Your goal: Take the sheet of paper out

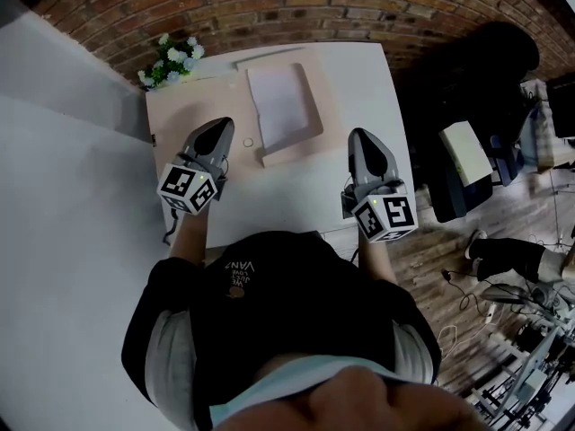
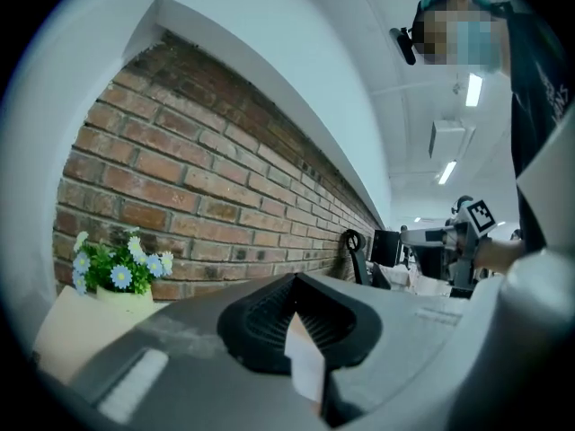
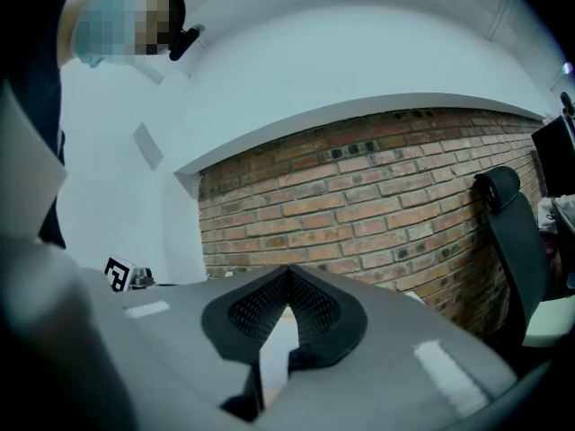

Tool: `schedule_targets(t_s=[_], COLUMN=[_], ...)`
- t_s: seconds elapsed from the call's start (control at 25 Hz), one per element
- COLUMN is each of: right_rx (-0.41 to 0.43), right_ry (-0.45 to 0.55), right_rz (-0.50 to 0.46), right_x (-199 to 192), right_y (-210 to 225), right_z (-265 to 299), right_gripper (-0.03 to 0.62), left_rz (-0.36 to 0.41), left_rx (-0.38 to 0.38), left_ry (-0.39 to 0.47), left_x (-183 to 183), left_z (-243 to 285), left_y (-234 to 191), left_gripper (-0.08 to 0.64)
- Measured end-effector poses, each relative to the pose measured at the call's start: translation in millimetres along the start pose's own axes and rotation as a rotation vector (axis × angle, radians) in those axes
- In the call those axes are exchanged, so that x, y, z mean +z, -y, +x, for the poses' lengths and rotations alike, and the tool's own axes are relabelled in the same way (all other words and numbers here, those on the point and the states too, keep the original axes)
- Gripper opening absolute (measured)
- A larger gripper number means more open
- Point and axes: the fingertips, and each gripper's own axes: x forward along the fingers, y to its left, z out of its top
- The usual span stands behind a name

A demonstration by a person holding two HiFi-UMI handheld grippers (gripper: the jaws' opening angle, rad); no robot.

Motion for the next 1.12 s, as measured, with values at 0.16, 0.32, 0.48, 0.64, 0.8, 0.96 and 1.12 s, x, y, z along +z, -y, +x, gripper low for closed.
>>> schedule_targets(t_s=[0.16,0.32,0.48,0.64,0.8,0.96,1.12], right_rx=[-0.002,-0.002,-0.010,-0.020,-0.025,-0.024,-0.026], right_ry=[-0.010,-0.020,-0.031,-0.039,-0.039,-0.037,-0.038], right_rz=[0.000,0.005,0.014,0.024,0.032,0.038,0.044], right_x=[-2,-4,-8,-13,-14,-16,-18], right_y=[5,10,15,20,24,27,30], right_z=[5,9,10,13,16,18,20], right_gripper=[0.000,0.000,0.000,0.000,0.000,0.000,0.000], left_rz=[-0.055,-0.091,-0.139,-0.219,-0.336,-0.386,-0.420], left_rx=[-0.010,-0.017,-0.015,-0.026,-0.047,-0.054,-0.055], left_ry=[-0.043,-0.097,-0.159,-0.235,-0.325,-0.400,-0.455], left_x=[-18,-36,-55,-78,-103,-124,-139], left_z=[13,25,38,51,62,68,74], left_y=[-7,-12,-17,-23,-24,-25,-26], left_gripper=[0.000,0.000,0.000,0.000,0.092,0.138,0.176])
